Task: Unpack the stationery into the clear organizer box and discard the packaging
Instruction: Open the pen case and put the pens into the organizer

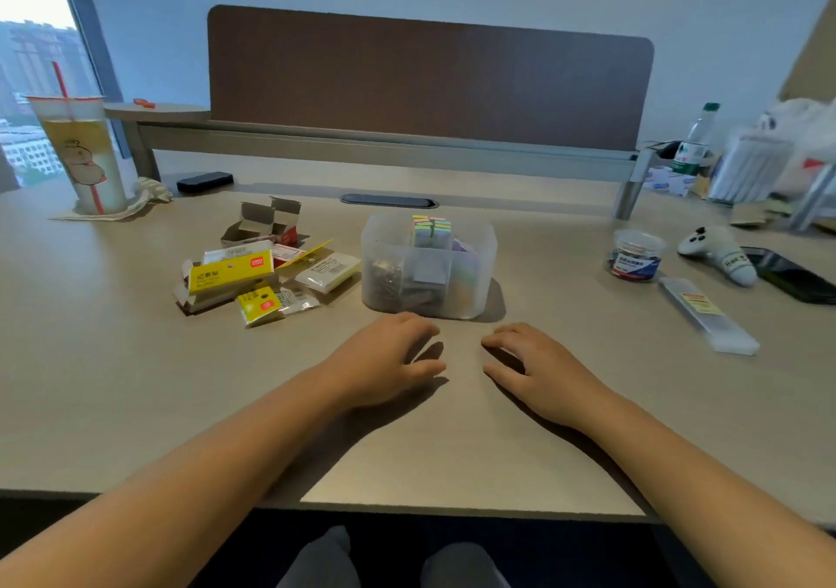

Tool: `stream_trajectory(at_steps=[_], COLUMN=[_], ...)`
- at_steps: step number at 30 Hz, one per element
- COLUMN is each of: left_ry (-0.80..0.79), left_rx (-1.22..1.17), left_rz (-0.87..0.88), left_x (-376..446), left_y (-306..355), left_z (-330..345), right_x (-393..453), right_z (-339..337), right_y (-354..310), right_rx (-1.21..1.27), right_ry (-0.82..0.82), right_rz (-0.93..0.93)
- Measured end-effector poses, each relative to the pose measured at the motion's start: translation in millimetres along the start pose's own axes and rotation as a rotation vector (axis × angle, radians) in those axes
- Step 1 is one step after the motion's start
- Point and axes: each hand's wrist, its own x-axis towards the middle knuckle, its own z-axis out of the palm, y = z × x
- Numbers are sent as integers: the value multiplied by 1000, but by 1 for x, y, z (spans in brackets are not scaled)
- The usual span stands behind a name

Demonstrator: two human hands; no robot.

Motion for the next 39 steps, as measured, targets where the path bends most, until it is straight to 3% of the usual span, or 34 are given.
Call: stream_trajectory(at_steps=[5, 12, 16, 19, 24, 29, 33, 37, 39], left_ry=[-46, -40, -51, -45, -27, 11, 64, -25, -58], left_rx=[72, 70, 64, 63, 54, -69, -544, -1136, -1293], left_rz=[164, 286, 283, 289, 284, 268, 111, -87, -155], left_x=[35, 80, 100, 111, 119, 117, 105, 90, 80], left_y=[40, 74, 83, 85, 85, 85, 91, 91, 84], left_z=[25, 49, 56, 60, 62, 60, 48, 33, 26], right_x=[-21, -20, -18, -14, -13, -31, -49, -49, -45], right_z=[-17, -48, -59, -60, -61, -66, -62, -56, -53], right_y=[44, 113, 159, 178, 185, 154, 119, 98, 85], right_rx=[15, 20, -112, -68, -20, 334, 688, 645, 632], right_ry=[111, 530, 485, 439, 508, 656, 551, 408, 378], right_rz=[123, 485, 800, 881, 824, 638, 383, 207, 153])
